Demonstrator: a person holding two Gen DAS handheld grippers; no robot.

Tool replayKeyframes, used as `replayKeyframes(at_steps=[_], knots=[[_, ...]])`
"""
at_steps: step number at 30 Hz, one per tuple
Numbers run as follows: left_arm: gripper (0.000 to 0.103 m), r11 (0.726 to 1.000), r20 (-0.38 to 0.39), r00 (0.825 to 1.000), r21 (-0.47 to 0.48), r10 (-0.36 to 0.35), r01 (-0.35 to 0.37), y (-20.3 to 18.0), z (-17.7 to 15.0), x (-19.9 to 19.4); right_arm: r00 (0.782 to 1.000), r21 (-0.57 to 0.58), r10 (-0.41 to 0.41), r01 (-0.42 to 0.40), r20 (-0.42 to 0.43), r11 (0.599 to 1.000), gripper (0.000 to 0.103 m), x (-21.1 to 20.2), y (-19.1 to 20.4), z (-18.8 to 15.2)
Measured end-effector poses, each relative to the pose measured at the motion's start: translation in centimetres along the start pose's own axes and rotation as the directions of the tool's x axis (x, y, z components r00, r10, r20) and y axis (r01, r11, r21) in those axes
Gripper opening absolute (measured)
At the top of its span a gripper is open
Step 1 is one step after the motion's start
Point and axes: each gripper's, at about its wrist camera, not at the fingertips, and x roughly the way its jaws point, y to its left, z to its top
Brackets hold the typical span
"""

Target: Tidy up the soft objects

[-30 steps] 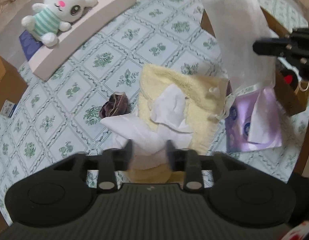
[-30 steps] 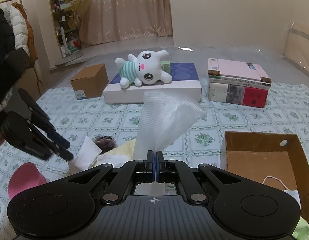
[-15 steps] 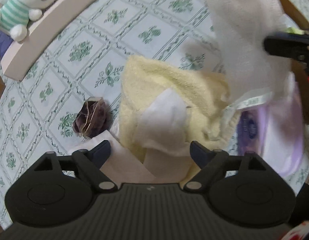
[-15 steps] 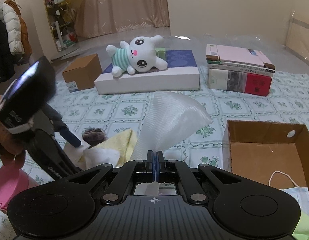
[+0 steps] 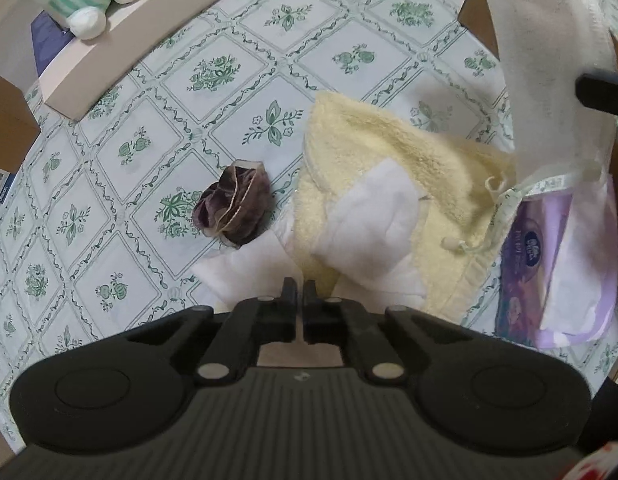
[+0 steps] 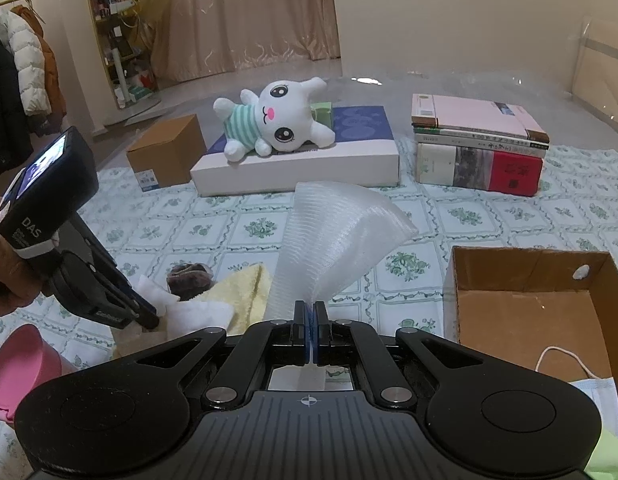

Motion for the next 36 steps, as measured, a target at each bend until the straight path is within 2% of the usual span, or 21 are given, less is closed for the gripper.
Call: replayKeyframes(at_steps=[7,13,15,17,20,23,27,30,32,34,36], knots=[[0.001,0.998,0.128,0.991,-0.037,-0.044,0.049,0.6,0.3,-4.1,1.0,-0.001,-0.005,0.005,0.006,1.0,0.001,-0.6,0.0,0.2],[0.001,0.999,0.245,0.969,-0.036,0.009,0.0,0.2,0.8,-9.5,0.999,-0.009,-0.001,0.001,0.032,1.0,0.001,-2.3,0.6,0.8],[0.001,0.999,0.264,0.964,-0.033,0.021,-0.013,-0.4,0.8,-11.0,0.999,-0.013,0.0,0.001,0.044,1.0,0.001,-3.0,0.7,1.0],[0.001,1.0,0.263,0.965,-0.026,0.002,0.005,-1.0,0.5,-11.6,0.998,-0.015,-0.001,0.001,0.056,1.0,0.001,-3.8,1.0,1.2],[0.001,0.997,0.235,0.969,-0.017,-0.074,0.081,-2.3,0.0,-10.5,0.998,-0.014,0.002,-0.001,0.065,1.0,0.001,-4.5,1.3,1.2],[0.001,0.997,0.162,0.983,0.028,-0.081,0.077,-3.9,-0.1,-7.6,0.998,-0.01,0.005,-0.005,0.06,1.0,0.001,-4.5,1.3,0.9],[0.004,0.995,0.08,0.993,0.07,-0.082,0.077,-4.9,0.0,-3.6,0.999,0.0,-0.002,0.002,0.05,1.0,0.001,-4.1,0.6,0.6],[0.028,0.993,0.064,0.997,0.114,-0.033,0.026,-5.1,-0.1,-1.9,0.999,0.008,-0.015,0.014,0.042,1.0,0.001,-3.7,-0.1,0.5],[0.054,0.991,0.081,0.997,0.13,0.007,-0.018,-4.7,-0.1,-1.6,0.999,0.01,-0.02,0.019,0.038,1.0,0.001,-3.5,-0.5,0.4],[0.069,0.991,0.107,0.994,0.127,0.03,-0.044,-4.1,0.1,-1.6,0.999,0.013,-0.02,0.02,0.033,1.0,0.001,-3.2,-0.9,0.2],[0.072,0.99,0.113,0.993,0.131,0.032,-0.046,-3.5,0.2,-1.2,0.999,0.016,-0.019,0.019,0.03,1.0,0.001,-2.8,-1.0,0.1]])
